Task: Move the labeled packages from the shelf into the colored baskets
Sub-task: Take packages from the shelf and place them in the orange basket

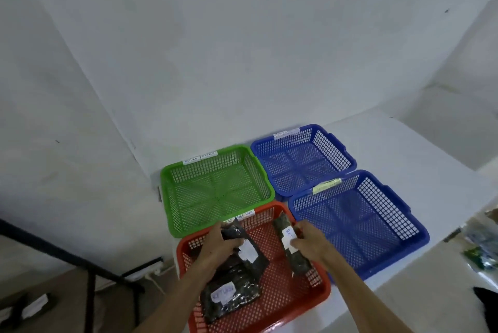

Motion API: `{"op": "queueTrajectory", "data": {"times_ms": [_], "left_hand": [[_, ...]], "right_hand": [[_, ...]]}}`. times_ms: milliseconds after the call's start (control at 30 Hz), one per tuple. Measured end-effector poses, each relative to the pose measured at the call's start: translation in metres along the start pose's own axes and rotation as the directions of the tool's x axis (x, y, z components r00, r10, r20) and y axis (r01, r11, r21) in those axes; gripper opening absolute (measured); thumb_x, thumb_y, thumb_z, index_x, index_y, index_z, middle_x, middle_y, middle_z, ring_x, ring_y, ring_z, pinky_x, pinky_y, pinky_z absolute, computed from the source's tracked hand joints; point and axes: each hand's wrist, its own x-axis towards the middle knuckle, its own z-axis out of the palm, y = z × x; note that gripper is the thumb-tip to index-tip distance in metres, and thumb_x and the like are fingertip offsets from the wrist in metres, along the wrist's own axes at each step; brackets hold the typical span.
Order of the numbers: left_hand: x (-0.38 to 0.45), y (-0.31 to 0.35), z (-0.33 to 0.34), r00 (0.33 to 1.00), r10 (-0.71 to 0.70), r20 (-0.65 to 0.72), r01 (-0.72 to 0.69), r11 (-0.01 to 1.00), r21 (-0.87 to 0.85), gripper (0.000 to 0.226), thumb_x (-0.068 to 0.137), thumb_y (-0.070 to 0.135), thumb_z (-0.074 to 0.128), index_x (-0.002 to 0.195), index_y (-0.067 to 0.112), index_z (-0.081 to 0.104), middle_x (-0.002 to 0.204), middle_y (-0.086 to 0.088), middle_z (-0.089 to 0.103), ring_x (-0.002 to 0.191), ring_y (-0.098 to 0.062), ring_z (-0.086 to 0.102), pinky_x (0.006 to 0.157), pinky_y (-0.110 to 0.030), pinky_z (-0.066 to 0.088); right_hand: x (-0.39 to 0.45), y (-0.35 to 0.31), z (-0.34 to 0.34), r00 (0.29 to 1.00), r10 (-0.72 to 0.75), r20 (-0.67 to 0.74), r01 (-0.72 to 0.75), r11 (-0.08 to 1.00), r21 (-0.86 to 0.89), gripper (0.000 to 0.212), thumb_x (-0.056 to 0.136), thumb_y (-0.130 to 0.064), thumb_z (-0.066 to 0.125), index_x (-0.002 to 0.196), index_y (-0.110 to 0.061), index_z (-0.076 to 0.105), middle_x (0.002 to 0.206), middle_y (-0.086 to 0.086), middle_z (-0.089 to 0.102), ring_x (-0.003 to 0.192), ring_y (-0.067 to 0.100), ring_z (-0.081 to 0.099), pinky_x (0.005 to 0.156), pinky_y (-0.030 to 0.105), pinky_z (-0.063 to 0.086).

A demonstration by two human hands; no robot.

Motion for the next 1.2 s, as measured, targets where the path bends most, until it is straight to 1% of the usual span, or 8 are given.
{"op": "queueTrajectory", "data": {"times_ms": [133,267,400,467,533,667,867,1200], "left_hand": [[0.015,0.007,0.032,0.997,0.075,-0.02,-0.069,0.978,0.199,0.043,0.08,0.014,0.081,0.11,0.01,0.051,0.098,0.003,0.062,0.079,0.0,0.057,0.058,-0.01,0.045],[0.031,0.014,0.057,0.991,0.134,0.009,-0.129,0.934,0.332,0.042,0.083,0.016,0.078,0.112,0.012,0.048,0.107,0.0,0.063,0.086,-0.005,0.059,0.064,-0.01,0.041],[0.046,0.012,0.071,0.985,0.173,-0.011,-0.15,0.883,0.445,0.045,0.084,0.018,0.076,0.119,0.01,0.048,0.118,-0.007,0.064,0.112,-0.024,0.062,0.089,-0.031,0.051],[0.049,0.01,0.076,0.98,0.199,-0.012,-0.165,0.845,0.508,0.05,0.087,0.022,0.073,0.126,0.008,0.044,0.125,-0.01,0.062,0.117,-0.026,0.059,0.095,-0.037,0.051],[0.048,0.007,0.083,0.976,0.219,-0.014,-0.172,0.803,0.571,0.053,0.092,0.025,0.067,0.133,0.007,0.039,0.133,-0.012,0.055,0.122,-0.027,0.055,0.099,-0.037,0.049],[0.041,0.002,0.092,0.967,0.247,-0.058,-0.16,0.771,0.617,0.056,0.096,0.027,0.061,0.139,0.009,0.031,0.137,-0.012,0.046,0.121,-0.026,0.056,0.096,-0.034,0.048],[0.041,-0.01,0.087,0.946,0.314,-0.084,-0.228,0.827,0.513,0.055,0.092,0.024,0.065,0.135,0.018,0.032,0.13,-0.006,0.051,0.118,-0.021,0.054,0.096,-0.033,0.048],[0.044,-0.024,0.08,0.929,0.363,-0.069,-0.256,0.768,0.587,0.059,0.093,0.022,0.064,0.144,0.02,0.035,0.142,-0.005,0.041,0.131,-0.021,0.045,0.107,-0.034,0.044]], "right_hand": [[0.029,0.008,0.001,0.998,-0.059,0.028,0.06,0.997,-0.052,0.031,0.088,-0.015,0.068,0.115,-0.015,0.05,0.106,0.006,0.068,0.093,0.019,0.065,0.065,0.023,0.049],[0.036,0.002,0.004,0.978,-0.206,-0.041,0.202,0.975,-0.09,0.024,0.093,-0.014,0.062,0.106,-0.018,0.041,0.095,0.005,0.065,0.079,0.017,0.061,0.052,0.019,0.041],[0.034,0.007,0.025,0.941,-0.3,-0.158,0.299,0.954,-0.031,0.02,0.098,-0.019,0.047,0.117,-0.023,0.041,0.091,0.0,0.062,0.076,0.017,0.063,0.063,0.036,0.055],[0.037,0.015,0.042,0.911,-0.365,-0.19,0.353,0.931,-0.095,0.033,0.097,-0.019,0.043,0.128,-0.032,0.039,0.1,-0.002,0.062,0.085,0.013,0.062,0.074,0.036,0.058],[0.038,0.024,0.055,0.888,-0.414,-0.201,0.38,0.906,-0.186,0.048,0.096,-0.017,0.042,0.139,-0.037,0.033,0.11,-0.005,0.059,0.096,0.011,0.059,0.087,0.033,0.056],[0.045,0.035,0.07,0.9,-0.403,-0.163,0.383,0.913,-0.143,0.053,0.097,-0.012,0.043,0.143,-0.034,0.03,0.131,-0.002,0.053,0.118,0.015,0.056,0.103,0.038,0.05],[0.049,0.038,0.073,0.885,-0.443,-0.146,0.419,0.892,-0.166,0.05,0.1,-0.016,0.046,0.145,-0.029,0.028,0.137,0.002,0.052,0.121,0.013,0.055,0.106,0.036,0.048],[0.054,0.042,0.071,0.893,-0.451,-0.012,0.412,0.826,-0.385,0.055,0.099,-0.017,0.052,0.149,-0.017,0.028,0.135,0.01,0.052,0.118,0.017,0.057,0.105,0.027,0.047]]}}
